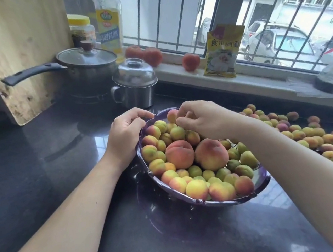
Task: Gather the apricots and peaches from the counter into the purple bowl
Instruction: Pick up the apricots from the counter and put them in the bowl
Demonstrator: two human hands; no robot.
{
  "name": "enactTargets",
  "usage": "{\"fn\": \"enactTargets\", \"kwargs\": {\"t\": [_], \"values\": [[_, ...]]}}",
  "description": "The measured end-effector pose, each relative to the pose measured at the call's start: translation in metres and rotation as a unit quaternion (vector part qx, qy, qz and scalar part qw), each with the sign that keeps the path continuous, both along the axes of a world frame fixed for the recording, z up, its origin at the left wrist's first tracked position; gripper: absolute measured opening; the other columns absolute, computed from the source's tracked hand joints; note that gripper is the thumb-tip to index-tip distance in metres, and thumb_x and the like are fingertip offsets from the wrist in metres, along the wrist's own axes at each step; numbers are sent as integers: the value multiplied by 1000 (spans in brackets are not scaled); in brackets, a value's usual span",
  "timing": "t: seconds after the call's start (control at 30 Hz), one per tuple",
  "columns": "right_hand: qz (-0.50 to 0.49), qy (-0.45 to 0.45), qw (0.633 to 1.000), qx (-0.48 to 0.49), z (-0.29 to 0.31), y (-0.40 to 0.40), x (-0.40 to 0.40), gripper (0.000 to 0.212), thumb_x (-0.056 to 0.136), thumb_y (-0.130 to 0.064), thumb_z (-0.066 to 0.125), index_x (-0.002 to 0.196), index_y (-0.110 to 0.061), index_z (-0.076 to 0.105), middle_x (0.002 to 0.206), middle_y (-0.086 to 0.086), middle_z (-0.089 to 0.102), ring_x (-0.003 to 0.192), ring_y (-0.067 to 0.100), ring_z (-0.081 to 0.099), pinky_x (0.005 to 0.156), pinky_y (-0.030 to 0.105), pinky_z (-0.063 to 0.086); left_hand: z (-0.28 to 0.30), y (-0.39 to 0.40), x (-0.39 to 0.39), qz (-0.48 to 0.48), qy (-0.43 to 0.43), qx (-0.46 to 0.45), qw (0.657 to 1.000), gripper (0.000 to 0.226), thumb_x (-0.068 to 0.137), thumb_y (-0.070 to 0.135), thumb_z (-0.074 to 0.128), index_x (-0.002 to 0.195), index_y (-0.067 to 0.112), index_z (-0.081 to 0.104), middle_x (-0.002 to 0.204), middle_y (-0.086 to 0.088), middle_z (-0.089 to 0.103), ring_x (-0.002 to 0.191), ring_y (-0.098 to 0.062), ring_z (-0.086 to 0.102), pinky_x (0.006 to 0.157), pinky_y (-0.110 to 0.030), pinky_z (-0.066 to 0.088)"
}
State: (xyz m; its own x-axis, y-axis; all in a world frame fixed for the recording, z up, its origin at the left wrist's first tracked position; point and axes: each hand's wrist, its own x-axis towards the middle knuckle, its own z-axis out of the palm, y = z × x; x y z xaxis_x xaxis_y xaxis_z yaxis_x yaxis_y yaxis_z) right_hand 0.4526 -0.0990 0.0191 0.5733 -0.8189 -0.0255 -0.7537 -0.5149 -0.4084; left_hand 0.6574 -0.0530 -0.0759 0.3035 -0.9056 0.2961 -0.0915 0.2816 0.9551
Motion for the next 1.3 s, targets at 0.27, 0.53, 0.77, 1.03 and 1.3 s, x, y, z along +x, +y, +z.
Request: {"fn": "enactTargets", "kwargs": {"t": [0.27, 0.53, 0.77, 1.03, 1.3], "values": [[7, 35, 999, -18, -3, 8, 2, 28, 91, -35, 73, 116, -27, 65, 110, -6, 67, 101, 16, 64, 91, 37, 54, 2, 2, -3, -5, 13, 0, 1000, 30, 81, 20, 50, 87, 22, 79, 74, 6, 73, 70, -8, 62, 66, -24, 49], [-51, -130, 986, -88, 2, -5, -28, 13, 97, -29, 66, 108, -24, 69, 98, -11, 71, 91, 6, 66, 82, 29, 56, -3, -3, 0, -18, 42, 11, 999, 30, 81, 20, 52, 88, 23, 81, 82, 1, 75, 77, -16, 65, 70, -33, 50], [-276, -92, 943, -162, -65, -63, -126, 33, 98, -7, 54, 128, -14, 65, 127, 13, 60, 115, 31, 60, 100, 42, 49, -1, -5, -9, -25, 114, 21, 993, 29, 79, 20, 52, 98, 14, 73, 90, -2, 68, 73, -8, 65, 67, -20, 54], [-284, 41, 944, -165, -107, -94, -122, 54, 101, -17, 54, 152, -21, 39, 157, 9, 34, 130, 36, 49, 95, 48, 49, -5, -7, -7, -19, 117, 34, 992, 32, 79, 22, 54, 106, 19, 71, 104, -10, 64, 79, -10, 67, 70, -23, 55], [-264, 96, 945, -169, -105, -104, -123, 52, 99, -21, 59, 148, -22, 45, 151, 10, 38, 126, 37, 52, 89, 46, 52, -4, -6, -6, -25, 119, 52, 991, 31, 81, 24, 55, 105, 21, 73, 107, -15, 66, 87, -21, 67, 79, -37, 55]]}}
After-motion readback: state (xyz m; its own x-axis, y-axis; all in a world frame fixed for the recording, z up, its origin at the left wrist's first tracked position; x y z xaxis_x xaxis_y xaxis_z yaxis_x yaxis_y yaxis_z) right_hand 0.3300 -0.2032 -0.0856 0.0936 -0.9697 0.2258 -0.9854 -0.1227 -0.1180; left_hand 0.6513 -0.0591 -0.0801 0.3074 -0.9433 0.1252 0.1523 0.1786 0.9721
